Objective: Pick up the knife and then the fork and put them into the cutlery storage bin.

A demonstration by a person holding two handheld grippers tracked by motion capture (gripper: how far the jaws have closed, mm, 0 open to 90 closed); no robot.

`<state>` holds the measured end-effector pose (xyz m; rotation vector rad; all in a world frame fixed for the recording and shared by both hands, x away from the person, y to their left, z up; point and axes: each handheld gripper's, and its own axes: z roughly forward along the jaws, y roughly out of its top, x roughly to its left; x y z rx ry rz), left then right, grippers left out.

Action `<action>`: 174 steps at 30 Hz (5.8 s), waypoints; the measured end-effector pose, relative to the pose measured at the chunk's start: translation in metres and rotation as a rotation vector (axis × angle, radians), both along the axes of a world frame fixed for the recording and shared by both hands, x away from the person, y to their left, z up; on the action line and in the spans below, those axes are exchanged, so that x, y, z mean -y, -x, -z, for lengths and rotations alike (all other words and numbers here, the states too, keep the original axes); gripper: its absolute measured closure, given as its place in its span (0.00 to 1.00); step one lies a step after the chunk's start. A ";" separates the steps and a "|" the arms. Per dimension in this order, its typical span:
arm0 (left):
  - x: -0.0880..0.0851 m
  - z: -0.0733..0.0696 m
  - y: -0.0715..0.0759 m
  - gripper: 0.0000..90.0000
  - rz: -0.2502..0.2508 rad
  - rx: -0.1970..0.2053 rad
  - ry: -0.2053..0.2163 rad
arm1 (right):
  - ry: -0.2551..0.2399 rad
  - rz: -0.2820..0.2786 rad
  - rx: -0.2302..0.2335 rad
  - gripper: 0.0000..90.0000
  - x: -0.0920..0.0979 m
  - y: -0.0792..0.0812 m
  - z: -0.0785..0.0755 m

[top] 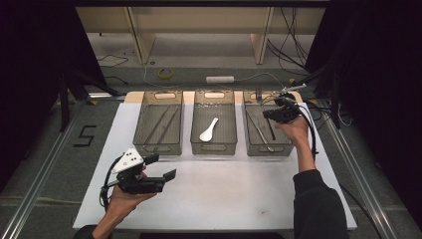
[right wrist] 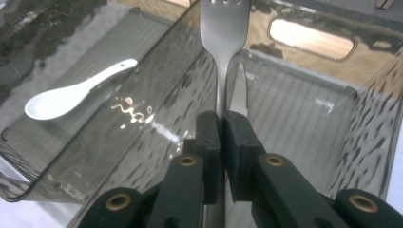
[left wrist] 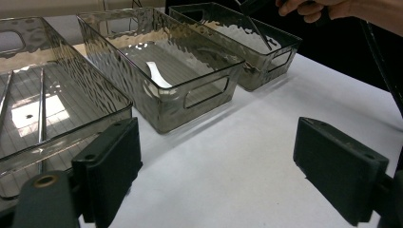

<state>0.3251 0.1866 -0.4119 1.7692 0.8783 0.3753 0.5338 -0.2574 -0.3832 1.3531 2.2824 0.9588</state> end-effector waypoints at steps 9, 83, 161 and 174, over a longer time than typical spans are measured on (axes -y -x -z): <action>0.000 0.000 0.000 0.17 0.000 0.000 0.000 | 0.025 -0.008 -0.022 0.95 -0.002 0.000 0.012; 0.000 0.001 0.000 0.17 -0.006 -0.005 -0.002 | -0.129 -0.091 0.059 0.34 -0.030 0.078 0.001; -0.001 0.001 0.001 0.17 0.008 -0.017 0.000 | -0.339 -0.236 0.237 0.25 -0.031 0.205 0.038; -0.001 0.002 0.002 0.17 0.023 -0.026 -0.004 | -0.317 -0.208 0.253 0.24 -0.020 0.217 0.049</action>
